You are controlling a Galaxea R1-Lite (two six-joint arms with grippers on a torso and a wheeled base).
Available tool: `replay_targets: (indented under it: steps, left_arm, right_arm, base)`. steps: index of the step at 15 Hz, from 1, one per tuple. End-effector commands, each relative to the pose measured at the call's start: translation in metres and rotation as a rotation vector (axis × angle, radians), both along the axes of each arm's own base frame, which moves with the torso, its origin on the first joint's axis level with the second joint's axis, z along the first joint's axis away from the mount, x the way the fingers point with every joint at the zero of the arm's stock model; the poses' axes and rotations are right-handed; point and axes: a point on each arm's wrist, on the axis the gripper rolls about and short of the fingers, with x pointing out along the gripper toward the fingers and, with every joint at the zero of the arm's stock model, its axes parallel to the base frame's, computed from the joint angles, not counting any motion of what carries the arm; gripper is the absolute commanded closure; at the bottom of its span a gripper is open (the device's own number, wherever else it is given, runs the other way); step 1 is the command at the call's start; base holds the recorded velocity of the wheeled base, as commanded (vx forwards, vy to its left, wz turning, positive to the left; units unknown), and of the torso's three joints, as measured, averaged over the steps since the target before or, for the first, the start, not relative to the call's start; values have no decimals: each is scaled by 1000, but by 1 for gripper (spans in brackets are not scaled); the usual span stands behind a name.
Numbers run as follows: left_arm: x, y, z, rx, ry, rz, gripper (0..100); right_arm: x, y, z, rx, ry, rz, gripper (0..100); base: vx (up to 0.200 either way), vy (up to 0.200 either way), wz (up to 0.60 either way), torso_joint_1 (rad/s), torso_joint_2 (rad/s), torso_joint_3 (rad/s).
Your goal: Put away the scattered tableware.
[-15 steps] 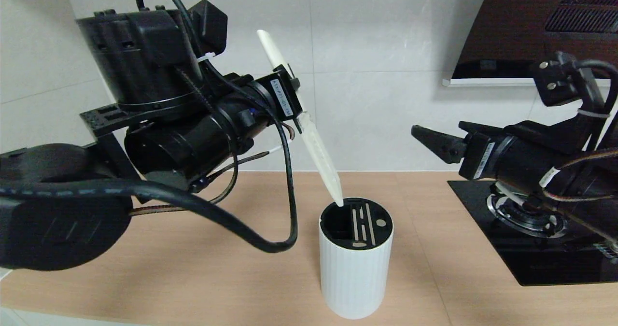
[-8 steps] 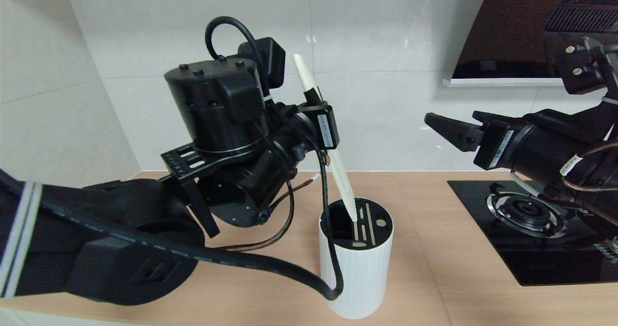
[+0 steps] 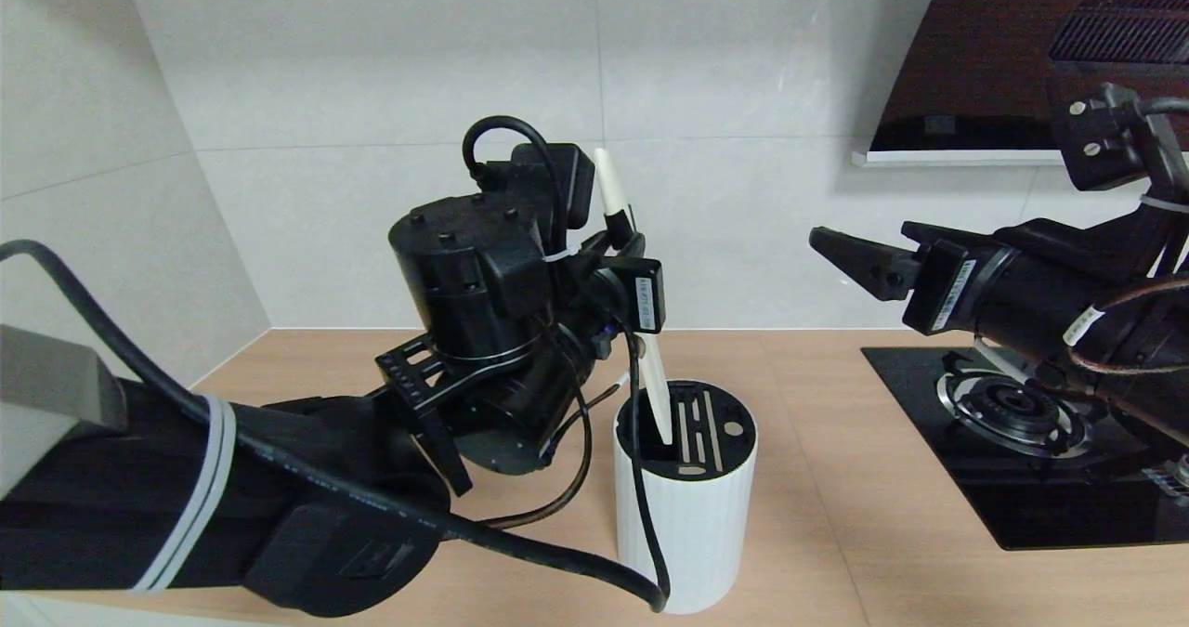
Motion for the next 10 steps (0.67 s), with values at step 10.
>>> replay_targets:
  steps: [10]
  left_arm:
    - [9, -7, -21, 39, 40, 15, 100]
  right_arm:
    - [4, 2, -5, -11, 16, 0, 0]
  base:
    - [0, 0, 0, 0, 0, 0]
